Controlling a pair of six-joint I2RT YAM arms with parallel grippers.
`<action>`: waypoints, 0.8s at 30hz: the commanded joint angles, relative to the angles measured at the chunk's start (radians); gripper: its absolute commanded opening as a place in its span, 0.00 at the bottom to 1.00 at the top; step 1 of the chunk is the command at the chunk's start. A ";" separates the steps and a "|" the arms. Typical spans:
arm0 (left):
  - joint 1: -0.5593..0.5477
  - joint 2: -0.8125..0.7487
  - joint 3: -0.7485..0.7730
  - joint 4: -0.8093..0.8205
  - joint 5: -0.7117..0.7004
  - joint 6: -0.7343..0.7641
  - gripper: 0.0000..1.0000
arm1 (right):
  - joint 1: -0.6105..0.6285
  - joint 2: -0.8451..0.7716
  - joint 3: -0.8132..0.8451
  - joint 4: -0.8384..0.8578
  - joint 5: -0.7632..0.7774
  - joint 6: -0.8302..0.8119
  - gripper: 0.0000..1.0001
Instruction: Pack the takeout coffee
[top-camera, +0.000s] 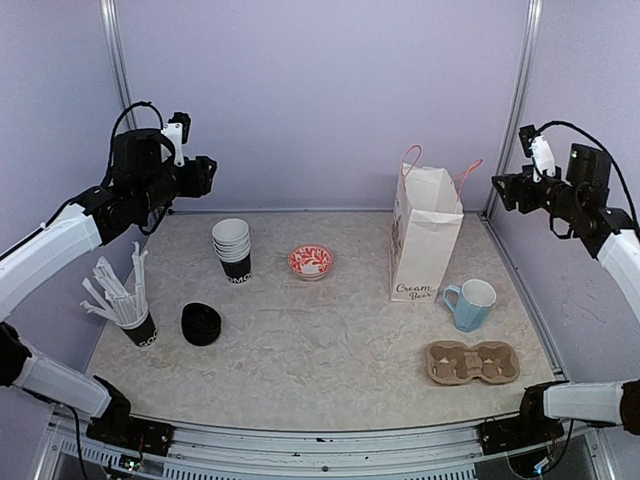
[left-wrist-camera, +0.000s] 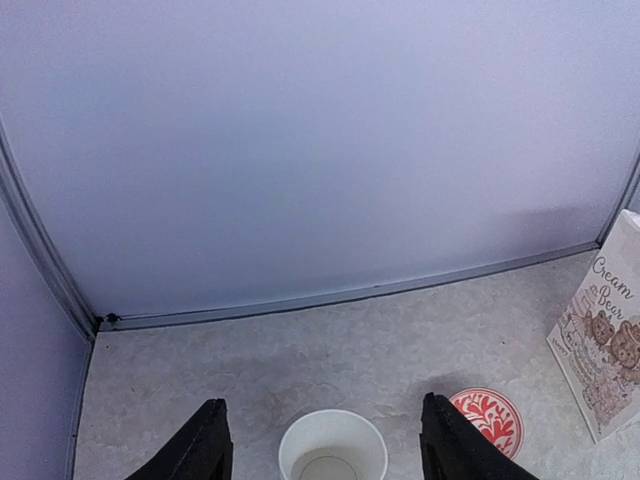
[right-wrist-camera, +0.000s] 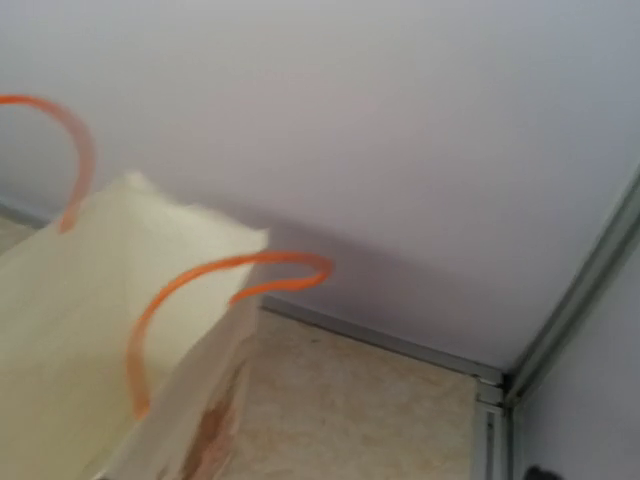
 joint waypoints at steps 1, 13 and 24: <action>-0.032 0.076 0.113 -0.069 0.059 0.001 0.63 | -0.029 -0.087 -0.040 -0.083 -0.205 -0.057 0.89; -0.071 0.386 0.501 -0.424 0.149 -0.063 0.44 | 0.268 -0.071 -0.042 -0.389 -0.487 -0.418 0.72; -0.079 0.706 0.814 -0.776 0.098 -0.182 0.39 | 0.698 0.107 -0.194 -0.324 -0.435 -0.591 0.40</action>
